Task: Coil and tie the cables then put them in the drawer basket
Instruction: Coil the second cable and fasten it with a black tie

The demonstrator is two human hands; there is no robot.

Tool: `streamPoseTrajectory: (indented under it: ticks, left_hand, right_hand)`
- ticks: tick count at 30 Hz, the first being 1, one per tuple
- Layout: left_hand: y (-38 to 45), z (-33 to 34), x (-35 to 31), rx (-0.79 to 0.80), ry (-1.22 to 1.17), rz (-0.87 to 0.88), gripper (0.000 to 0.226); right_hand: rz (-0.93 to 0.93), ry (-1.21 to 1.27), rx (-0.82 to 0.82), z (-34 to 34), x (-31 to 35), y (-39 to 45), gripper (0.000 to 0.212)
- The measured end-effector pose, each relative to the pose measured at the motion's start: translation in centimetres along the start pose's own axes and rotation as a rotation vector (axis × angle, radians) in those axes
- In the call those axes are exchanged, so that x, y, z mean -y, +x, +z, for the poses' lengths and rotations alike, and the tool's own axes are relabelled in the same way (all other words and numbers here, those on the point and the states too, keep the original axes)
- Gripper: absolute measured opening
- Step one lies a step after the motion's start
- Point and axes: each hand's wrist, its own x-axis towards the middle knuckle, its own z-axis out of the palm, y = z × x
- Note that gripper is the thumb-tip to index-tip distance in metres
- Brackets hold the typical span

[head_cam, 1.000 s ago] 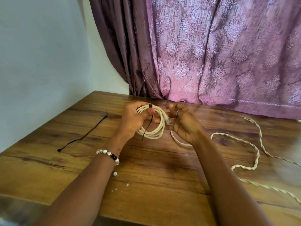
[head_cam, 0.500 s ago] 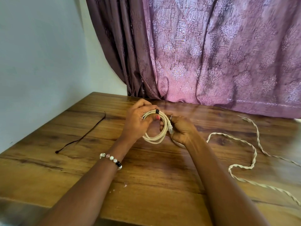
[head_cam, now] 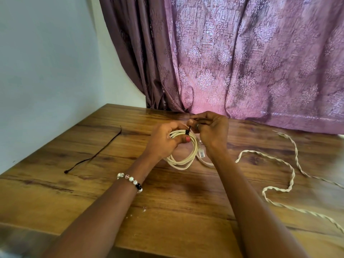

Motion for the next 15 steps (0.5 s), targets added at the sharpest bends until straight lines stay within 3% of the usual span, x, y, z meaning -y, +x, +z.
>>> streamPoseTrajectory:
  ticks: [6, 11, 15]
  left_hand:
    - [0.1, 0.1, -0.3, -0.069, 0.048, 0.020, 0.028]
    - [0.1, -0.3, -0.3, -0.151, -0.035, -0.116, 0.021]
    - [0.0, -0.7, -0.3, -0.193, -0.291, -0.312, 0.020]
  right_hand:
    - [-0.139, -0.054, 0.023, 0.1, 0.8, -0.4, 0.029]
    - [-0.208, -0.167, 0.137, 0.6, 0.6, -0.8, 0.031]
    - [-0.260, -0.318, 0.180, 1.2, -0.5, -0.7, 0.021]
